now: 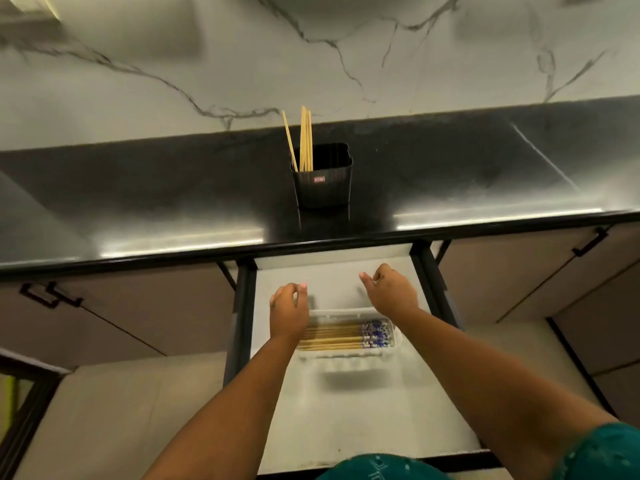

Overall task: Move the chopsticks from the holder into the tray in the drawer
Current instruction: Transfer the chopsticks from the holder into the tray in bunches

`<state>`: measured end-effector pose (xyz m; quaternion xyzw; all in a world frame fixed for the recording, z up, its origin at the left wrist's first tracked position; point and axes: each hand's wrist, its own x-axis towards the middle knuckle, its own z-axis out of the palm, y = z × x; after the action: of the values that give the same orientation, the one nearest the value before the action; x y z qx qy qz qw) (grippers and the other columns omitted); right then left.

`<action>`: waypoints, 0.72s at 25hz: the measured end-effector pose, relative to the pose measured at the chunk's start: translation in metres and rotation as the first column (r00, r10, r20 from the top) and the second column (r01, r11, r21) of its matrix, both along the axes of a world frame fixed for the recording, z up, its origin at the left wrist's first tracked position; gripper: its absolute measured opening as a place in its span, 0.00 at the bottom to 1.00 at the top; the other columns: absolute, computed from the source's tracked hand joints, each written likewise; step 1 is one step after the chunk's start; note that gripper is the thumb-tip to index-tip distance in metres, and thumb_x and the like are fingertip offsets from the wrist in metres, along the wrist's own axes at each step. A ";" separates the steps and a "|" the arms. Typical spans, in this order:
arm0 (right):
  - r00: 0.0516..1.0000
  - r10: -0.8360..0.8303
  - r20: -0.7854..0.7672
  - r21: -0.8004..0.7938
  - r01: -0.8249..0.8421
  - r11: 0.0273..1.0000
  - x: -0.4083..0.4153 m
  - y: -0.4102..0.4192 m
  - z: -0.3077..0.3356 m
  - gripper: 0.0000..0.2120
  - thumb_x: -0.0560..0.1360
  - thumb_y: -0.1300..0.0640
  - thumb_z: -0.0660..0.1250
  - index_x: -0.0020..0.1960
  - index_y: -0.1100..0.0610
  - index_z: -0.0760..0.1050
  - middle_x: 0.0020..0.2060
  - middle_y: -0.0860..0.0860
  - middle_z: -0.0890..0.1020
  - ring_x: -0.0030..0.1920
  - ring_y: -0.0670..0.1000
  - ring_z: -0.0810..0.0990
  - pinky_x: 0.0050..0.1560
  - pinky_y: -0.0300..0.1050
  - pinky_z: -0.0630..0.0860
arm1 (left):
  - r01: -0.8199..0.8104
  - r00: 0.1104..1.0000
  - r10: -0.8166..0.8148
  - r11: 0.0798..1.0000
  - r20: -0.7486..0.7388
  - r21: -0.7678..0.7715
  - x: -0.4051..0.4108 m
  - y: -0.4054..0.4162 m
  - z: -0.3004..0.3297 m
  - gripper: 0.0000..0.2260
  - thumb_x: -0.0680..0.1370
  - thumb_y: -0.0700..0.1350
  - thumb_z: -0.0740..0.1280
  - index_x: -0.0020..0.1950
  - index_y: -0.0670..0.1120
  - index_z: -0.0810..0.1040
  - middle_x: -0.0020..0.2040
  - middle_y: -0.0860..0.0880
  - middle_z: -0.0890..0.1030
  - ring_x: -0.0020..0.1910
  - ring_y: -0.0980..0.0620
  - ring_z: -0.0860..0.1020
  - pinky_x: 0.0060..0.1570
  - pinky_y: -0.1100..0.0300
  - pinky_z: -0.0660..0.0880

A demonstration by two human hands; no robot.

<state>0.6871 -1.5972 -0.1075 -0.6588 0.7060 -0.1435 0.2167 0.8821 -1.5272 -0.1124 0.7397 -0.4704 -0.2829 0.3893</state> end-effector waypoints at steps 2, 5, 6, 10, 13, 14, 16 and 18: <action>0.998 0.034 0.060 -0.104 -0.028 0.994 0.021 -0.006 0.025 0.19 0.76 0.35 0.56 0.41 0.51 0.68 0.35 0.49 0.78 0.39 0.53 0.77 0.40 0.48 0.75 | 0.013 1.000 -0.011 0.995 0.018 -0.095 0.002 -0.019 0.033 0.13 0.81 0.50 0.59 0.42 0.46 0.78 0.44 0.49 0.79 0.51 0.48 0.75 0.49 0.57 0.69; 0.981 0.125 0.150 -0.235 -0.088 0.968 0.050 -0.024 0.063 0.18 0.77 0.40 0.59 0.35 0.50 0.69 0.31 0.48 0.74 0.38 0.53 0.77 0.36 0.44 0.71 | 0.142 0.974 -0.106 0.975 0.201 -0.174 0.014 -0.052 0.079 0.14 0.79 0.47 0.62 0.35 0.45 0.75 0.40 0.48 0.78 0.49 0.46 0.75 0.48 0.54 0.72; 0.974 0.160 0.161 -0.279 -0.111 0.954 0.057 -0.031 0.076 0.17 0.77 0.43 0.61 0.34 0.51 0.71 0.32 0.48 0.74 0.40 0.53 0.77 0.37 0.44 0.71 | 0.175 0.961 -0.129 0.969 0.244 -0.174 0.019 -0.066 0.093 0.11 0.78 0.46 0.63 0.37 0.44 0.76 0.42 0.47 0.80 0.51 0.45 0.75 0.49 0.52 0.73; 0.923 0.341 0.176 -0.397 -0.251 0.883 0.084 -0.071 0.119 0.06 0.74 0.53 0.67 0.51 0.52 0.78 0.50 0.50 0.78 0.53 0.51 0.75 0.53 0.47 0.74 | 0.213 0.963 -0.184 0.968 0.197 -0.136 0.039 -0.113 0.140 0.15 0.75 0.41 0.64 0.62 0.47 0.75 0.59 0.48 0.78 0.63 0.48 0.69 0.61 0.52 0.70; 0.906 0.339 0.252 -0.378 -0.230 0.897 0.094 -0.109 0.137 0.11 0.74 0.56 0.69 0.56 0.55 0.76 0.52 0.52 0.78 0.54 0.51 0.77 0.54 0.42 0.73 | 0.121 0.993 -0.118 0.980 0.032 -0.155 0.051 -0.137 0.146 0.19 0.75 0.42 0.65 0.67 0.49 0.71 0.63 0.49 0.76 0.65 0.49 0.70 0.63 0.52 0.70; 0.910 0.318 0.267 -0.361 -0.212 0.908 0.096 -0.122 0.143 0.12 0.74 0.56 0.69 0.56 0.56 0.76 0.51 0.52 0.79 0.52 0.50 0.77 0.52 0.41 0.73 | 0.085 0.996 -0.090 0.985 -0.026 -0.154 0.055 -0.144 0.144 0.19 0.76 0.43 0.65 0.67 0.49 0.71 0.63 0.49 0.76 0.65 0.50 0.71 0.63 0.52 0.71; 0.928 0.274 0.252 -0.292 -0.197 0.936 0.098 -0.156 0.151 0.13 0.74 0.55 0.69 0.58 0.57 0.76 0.51 0.52 0.79 0.51 0.49 0.77 0.51 0.40 0.71 | 0.030 0.993 -0.045 0.991 -0.112 -0.131 0.058 -0.160 0.142 0.17 0.76 0.43 0.66 0.65 0.49 0.72 0.62 0.49 0.77 0.62 0.50 0.74 0.61 0.54 0.73; 0.950 0.202 0.239 -0.145 -0.171 0.975 0.103 -0.190 0.153 0.13 0.75 0.53 0.68 0.57 0.57 0.77 0.48 0.51 0.79 0.48 0.48 0.76 0.53 0.43 0.73 | 0.028 0.991 -0.043 0.993 -0.123 -0.116 0.061 -0.178 0.141 0.17 0.76 0.43 0.66 0.65 0.49 0.73 0.61 0.49 0.78 0.60 0.51 0.75 0.60 0.54 0.74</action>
<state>0.7906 -1.7875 0.0458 -0.7110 0.5971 -0.2481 0.2764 0.9429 -1.7053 0.0284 0.6886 -0.4735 -0.3085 0.4544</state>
